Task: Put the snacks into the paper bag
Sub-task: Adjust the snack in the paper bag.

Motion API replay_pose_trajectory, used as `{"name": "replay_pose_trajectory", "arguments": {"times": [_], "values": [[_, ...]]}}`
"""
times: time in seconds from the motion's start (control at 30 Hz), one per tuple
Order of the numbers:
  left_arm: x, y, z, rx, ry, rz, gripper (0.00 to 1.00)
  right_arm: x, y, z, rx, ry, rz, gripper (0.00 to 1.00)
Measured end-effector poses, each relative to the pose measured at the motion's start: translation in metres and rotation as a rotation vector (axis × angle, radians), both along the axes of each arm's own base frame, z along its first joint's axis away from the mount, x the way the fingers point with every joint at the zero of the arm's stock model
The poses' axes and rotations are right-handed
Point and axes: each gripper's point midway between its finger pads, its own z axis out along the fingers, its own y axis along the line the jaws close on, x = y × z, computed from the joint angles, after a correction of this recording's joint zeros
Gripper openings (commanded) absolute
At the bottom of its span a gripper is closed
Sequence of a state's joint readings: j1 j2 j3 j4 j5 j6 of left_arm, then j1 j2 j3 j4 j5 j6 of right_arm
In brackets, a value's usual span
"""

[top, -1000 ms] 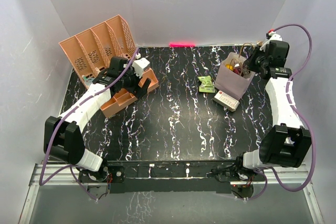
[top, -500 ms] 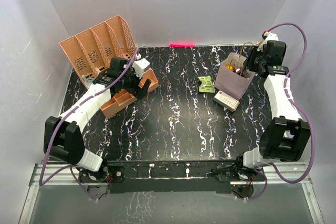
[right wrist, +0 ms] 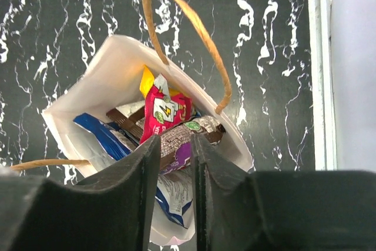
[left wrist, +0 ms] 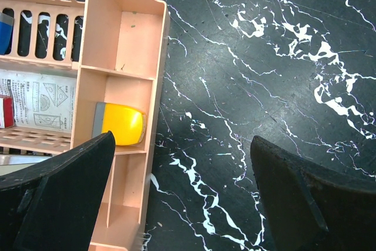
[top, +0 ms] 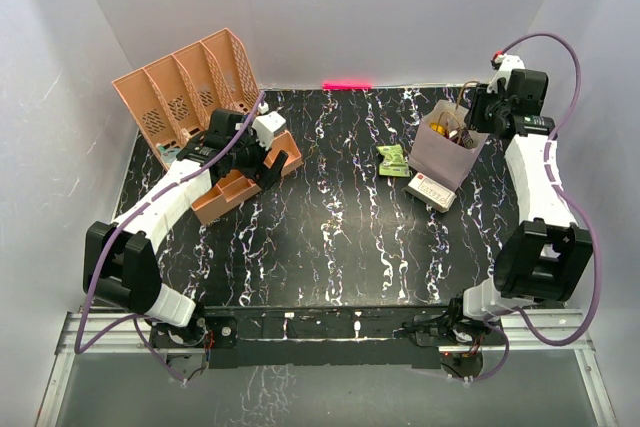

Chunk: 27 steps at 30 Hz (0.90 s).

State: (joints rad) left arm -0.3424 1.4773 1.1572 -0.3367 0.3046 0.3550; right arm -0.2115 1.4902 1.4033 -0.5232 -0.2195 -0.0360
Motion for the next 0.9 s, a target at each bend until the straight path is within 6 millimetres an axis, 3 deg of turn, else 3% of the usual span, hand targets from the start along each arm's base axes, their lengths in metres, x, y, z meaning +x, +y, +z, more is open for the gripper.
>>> {"name": "replay_pose_trajectory", "arguments": {"times": [0.23, 0.43, 0.77, 0.9], "values": [[0.0, 0.0, 0.0, 0.0, 0.0, -0.001, 0.98, -0.003, 0.002, -0.027, -0.002, 0.082, 0.032, 0.18], [0.0, 0.0, 0.0, 0.0, -0.001, -0.002, 0.98, -0.002, 0.002, -0.038, -0.038, 0.112, 0.046, 0.16], [0.0, 0.0, 0.0, 0.004, -0.004, -0.006, 0.98, -0.006, -0.008, -0.062, -0.156, 0.161, 0.042, 0.18], [0.0, 0.0, 0.0, 0.005, -0.004, -0.006, 0.98, -0.006, -0.01, -0.062, -0.182, 0.166, 0.048, 0.27]]}}
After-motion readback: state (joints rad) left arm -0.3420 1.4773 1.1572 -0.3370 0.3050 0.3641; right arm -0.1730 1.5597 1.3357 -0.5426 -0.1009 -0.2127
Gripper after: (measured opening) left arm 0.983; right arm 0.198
